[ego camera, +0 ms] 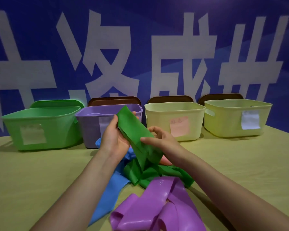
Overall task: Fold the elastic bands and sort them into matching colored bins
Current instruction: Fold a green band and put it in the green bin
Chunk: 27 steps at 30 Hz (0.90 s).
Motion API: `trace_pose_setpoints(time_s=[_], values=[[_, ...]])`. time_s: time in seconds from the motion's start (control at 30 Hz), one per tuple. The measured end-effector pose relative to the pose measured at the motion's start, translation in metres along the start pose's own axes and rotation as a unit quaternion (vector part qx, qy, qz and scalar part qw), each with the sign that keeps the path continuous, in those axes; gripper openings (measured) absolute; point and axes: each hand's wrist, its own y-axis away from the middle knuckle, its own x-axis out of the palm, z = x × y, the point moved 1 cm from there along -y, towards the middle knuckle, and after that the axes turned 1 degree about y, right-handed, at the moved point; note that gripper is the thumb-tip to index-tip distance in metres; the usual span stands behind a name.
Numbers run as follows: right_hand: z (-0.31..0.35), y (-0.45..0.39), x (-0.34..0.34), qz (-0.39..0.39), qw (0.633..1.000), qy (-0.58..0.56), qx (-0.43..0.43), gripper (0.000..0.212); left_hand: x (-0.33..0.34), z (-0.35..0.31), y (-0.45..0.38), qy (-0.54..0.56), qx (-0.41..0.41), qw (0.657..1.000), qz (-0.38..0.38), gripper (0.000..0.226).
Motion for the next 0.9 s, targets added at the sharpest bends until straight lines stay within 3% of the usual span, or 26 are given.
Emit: trace_pose_setpoints(time_s=[0.1,0.23,0.3,0.43,0.5,0.63,0.73,0.8,0.9], values=[[0.003,0.002,-0.004,0.030,0.989,0.144,0.009,0.017,0.003,-0.005,0.001,0.010,0.013,1.000,0.006,0.045],[0.005,0.006,-0.015,0.074,0.935,0.345,0.045,0.017,-0.004,-0.017,-0.003,0.042,0.047,0.998,-0.015,0.042],[0.005,0.004,-0.020,0.048,0.917,0.395,0.038,0.008,-0.012,-0.021,-0.007,0.053,0.067,0.995,-0.040,0.037],[0.013,0.001,-0.026,-0.004,0.885,0.466,-0.017,0.020,-0.021,-0.017,-0.013,0.030,0.089,0.993,-0.075,0.038],[0.025,0.002,-0.030,-0.034,0.898,0.435,-0.057,0.016,-0.025,-0.022,-0.015,0.027,0.101,0.990,-0.098,0.036],[0.052,0.010,-0.042,-0.100,0.977,0.171,-0.077,0.022,-0.030,-0.036,-0.020,0.012,0.125,0.986,-0.113,0.033],[0.055,0.014,-0.036,-0.020,0.998,0.041,-0.052,0.022,-0.030,-0.036,-0.021,-0.006,0.122,0.987,-0.104,0.035],[0.047,0.014,-0.030,0.039,0.998,0.055,0.000,0.023,-0.035,-0.040,-0.022,-0.002,0.117,0.987,-0.114,0.037],[0.032,0.012,-0.032,0.086,0.978,0.168,0.086,0.016,-0.052,-0.046,-0.025,0.005,0.109,0.985,-0.137,0.043]])
